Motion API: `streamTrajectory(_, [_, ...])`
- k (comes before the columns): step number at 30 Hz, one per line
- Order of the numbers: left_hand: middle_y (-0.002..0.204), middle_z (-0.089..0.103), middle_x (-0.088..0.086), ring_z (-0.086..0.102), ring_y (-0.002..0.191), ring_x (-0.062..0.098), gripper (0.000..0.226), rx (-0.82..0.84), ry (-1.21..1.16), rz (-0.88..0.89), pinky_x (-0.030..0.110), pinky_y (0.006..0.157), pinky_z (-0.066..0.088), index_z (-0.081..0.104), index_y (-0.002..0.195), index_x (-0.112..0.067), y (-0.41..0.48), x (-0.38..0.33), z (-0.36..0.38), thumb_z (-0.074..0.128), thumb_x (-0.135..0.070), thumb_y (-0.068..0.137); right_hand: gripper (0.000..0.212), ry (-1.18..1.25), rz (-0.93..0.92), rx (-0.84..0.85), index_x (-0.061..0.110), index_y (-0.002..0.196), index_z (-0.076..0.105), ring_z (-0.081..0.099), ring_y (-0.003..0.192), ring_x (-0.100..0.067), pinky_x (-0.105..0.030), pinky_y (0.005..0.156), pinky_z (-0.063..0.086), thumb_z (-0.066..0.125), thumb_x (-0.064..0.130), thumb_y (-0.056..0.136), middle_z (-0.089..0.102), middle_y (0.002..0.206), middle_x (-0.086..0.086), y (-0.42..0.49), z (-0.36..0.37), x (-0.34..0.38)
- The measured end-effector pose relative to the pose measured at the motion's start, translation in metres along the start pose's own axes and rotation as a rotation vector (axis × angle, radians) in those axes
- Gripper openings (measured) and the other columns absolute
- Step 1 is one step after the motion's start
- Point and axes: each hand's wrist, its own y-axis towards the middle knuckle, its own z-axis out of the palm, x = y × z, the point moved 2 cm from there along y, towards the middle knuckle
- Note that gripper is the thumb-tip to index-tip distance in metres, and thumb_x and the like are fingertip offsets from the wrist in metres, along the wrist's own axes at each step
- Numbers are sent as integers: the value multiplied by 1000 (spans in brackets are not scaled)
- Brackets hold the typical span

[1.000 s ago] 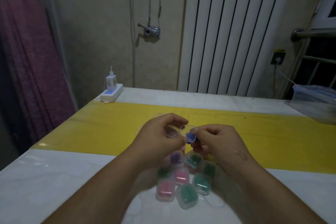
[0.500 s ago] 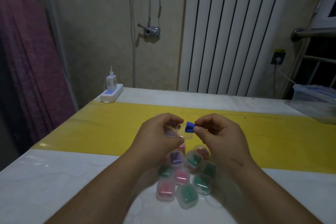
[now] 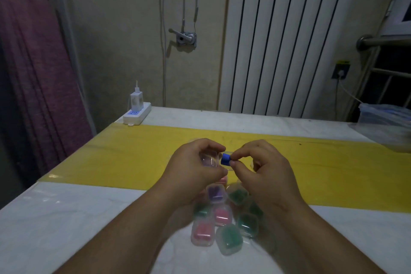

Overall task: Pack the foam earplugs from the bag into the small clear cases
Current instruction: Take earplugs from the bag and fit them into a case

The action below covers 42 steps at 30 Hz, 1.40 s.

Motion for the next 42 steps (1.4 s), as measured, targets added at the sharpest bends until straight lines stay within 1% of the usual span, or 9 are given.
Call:
streamTrajectory(11, [102,67,-7,67,87,7,40,26,-1,-34,11,68,52,71,96,-29,-2,-2,1,85,-7,67,11,-28,58,7,38,80,68,51,75,5,-13,61,34,72,29,84,56,82,18,2,2,-4])
streamTrajectory(15, [101,66,-6,65,79,3,40,26,-18,-36,7,60,48,70,97,-28,-3,-5,1,83,-4,68,17,228,243,2,30,82,59,53,60,-14,-37,59,52,75,27,81,60,65,19,0,4,-8])
streamTrajectory(18, [102,66,-6,66,80,4,47,36,-11,-47,8,60,49,68,104,-31,-5,-6,1,83,-4,69,17,369,364,66,28,91,59,63,64,-16,-38,60,53,72,19,84,72,74,4,1,6,-7])
streamTrajectory(21, [99,69,3,71,85,17,54,76,-153,-74,31,72,61,60,115,-34,-6,-7,1,79,-3,75,14,510,436,66,17,96,65,69,62,-15,-28,53,50,70,8,86,73,73,-5,2,4,-4])
streamTrajectory(23, [93,72,12,70,79,27,32,81,-369,-152,52,81,59,59,109,-28,-6,-10,2,68,-7,86,10,583,458,23,13,93,67,67,58,-17,-26,48,47,70,6,87,72,71,-7,2,2,-5])
streamTrajectory(25, [91,71,22,66,74,34,10,89,-534,-236,60,88,51,59,98,-19,-5,-11,2,52,-13,95,8,591,465,-3,14,92,68,65,56,-17,-27,47,45,70,8,87,72,70,-7,2,0,-5])
streamTrajectory(27, [92,68,30,64,75,35,23,103,-579,-253,63,91,47,63,92,-15,-3,-10,2,42,-9,98,8,592,468,-8,15,92,68,66,56,-15,-29,49,47,69,10,86,72,71,-5,3,-1,-5])
streamTrajectory(35, [103,73,15,67,99,43,29,146,-484,-172,56,87,55,67,112,-17,-5,-5,3,61,2,90,12,641,485,27,17,89,68,57,55,-17,-27,47,42,76,13,81,66,65,-2,1,1,-5])
streamTrajectory(42, [90,74,7,68,75,21,27,64,-389,-118,35,70,60,69,103,-17,-2,-3,0,68,3,85,30,759,535,80,12,87,71,59,62,-21,-27,50,44,45,21,98,66,71,-10,1,1,4])
